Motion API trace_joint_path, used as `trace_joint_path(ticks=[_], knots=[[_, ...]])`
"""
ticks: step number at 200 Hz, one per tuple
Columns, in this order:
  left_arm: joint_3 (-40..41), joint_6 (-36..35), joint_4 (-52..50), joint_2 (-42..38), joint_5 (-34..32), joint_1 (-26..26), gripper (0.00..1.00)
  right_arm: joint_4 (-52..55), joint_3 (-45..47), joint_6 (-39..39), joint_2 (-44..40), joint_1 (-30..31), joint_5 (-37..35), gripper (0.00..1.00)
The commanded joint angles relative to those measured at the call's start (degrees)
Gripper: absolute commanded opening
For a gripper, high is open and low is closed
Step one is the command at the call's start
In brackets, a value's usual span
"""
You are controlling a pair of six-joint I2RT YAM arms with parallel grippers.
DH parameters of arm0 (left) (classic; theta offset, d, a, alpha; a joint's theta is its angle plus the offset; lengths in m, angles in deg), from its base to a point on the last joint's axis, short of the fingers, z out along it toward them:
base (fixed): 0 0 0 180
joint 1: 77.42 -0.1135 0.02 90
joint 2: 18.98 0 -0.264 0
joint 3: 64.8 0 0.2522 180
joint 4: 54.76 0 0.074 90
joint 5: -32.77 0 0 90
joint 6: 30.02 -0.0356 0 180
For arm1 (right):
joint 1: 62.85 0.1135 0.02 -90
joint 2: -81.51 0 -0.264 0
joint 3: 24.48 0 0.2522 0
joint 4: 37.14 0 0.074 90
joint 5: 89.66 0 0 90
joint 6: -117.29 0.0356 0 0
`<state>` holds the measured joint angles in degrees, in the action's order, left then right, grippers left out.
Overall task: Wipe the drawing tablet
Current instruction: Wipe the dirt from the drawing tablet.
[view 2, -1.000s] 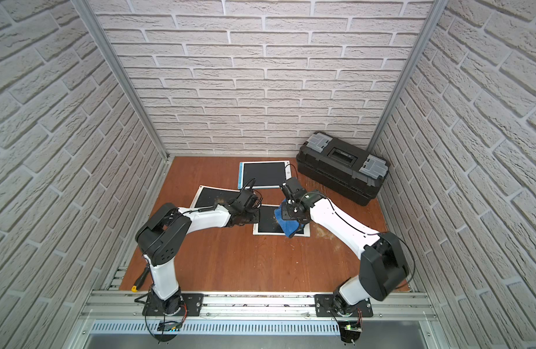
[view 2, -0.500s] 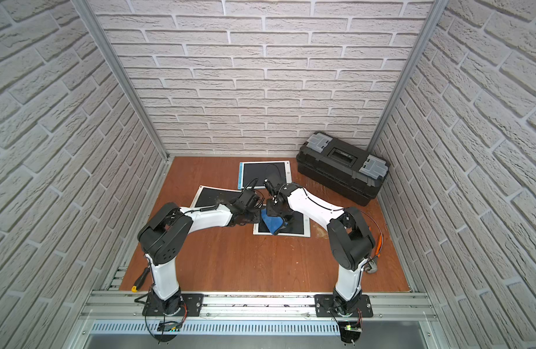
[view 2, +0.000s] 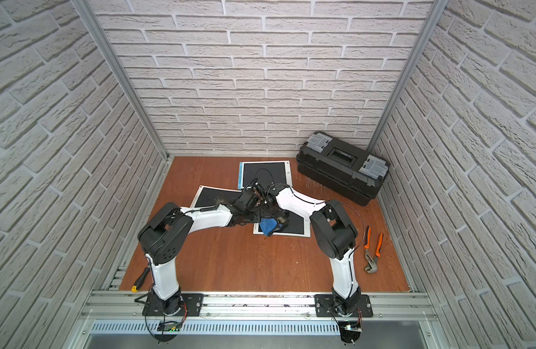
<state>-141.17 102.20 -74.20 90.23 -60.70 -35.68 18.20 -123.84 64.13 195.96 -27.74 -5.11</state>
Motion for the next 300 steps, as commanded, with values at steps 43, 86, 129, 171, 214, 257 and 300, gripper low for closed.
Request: trace_joint_path(ticks=[43,86,129,171,214,257,300], knots=[[3.71,-1.01,-14.16,7.61,1.60,0.97,0.26,0.48,7.24,-0.14,-0.72,-0.21,-10.36,0.03],[1.12,-3.08,-19.54,9.16,-1.61,1.50,0.24,-1.39,12.24,-0.45,-4.61,-1.96,-9.98,0.03],[1.30,-3.89,-21.95,10.32,-3.83,1.68,0.23,-2.47,15.86,-1.56,-6.76,-5.51,-8.66,0.03],[2.96,-3.17,-20.61,9.43,-3.87,1.68,0.23,-2.16,22.05,-4.25,-12.76,-15.46,-6.51,0.03],[2.84,-3.20,-20.17,9.02,-3.83,1.68,0.23,2.36,24.48,-3.87,-22.23,-25.99,-10.86,0.03],[3.01,-3.52,-20.17,8.08,-3.93,1.68,0.23,4.98,22.41,-4.14,-28.71,-22.82,-18.47,0.03],[3.87,-3.20,-19.45,7.26,-3.92,1.68,0.23,6.41,20.38,-3.37,-27.75,-20.19,-22.24,0.02]])
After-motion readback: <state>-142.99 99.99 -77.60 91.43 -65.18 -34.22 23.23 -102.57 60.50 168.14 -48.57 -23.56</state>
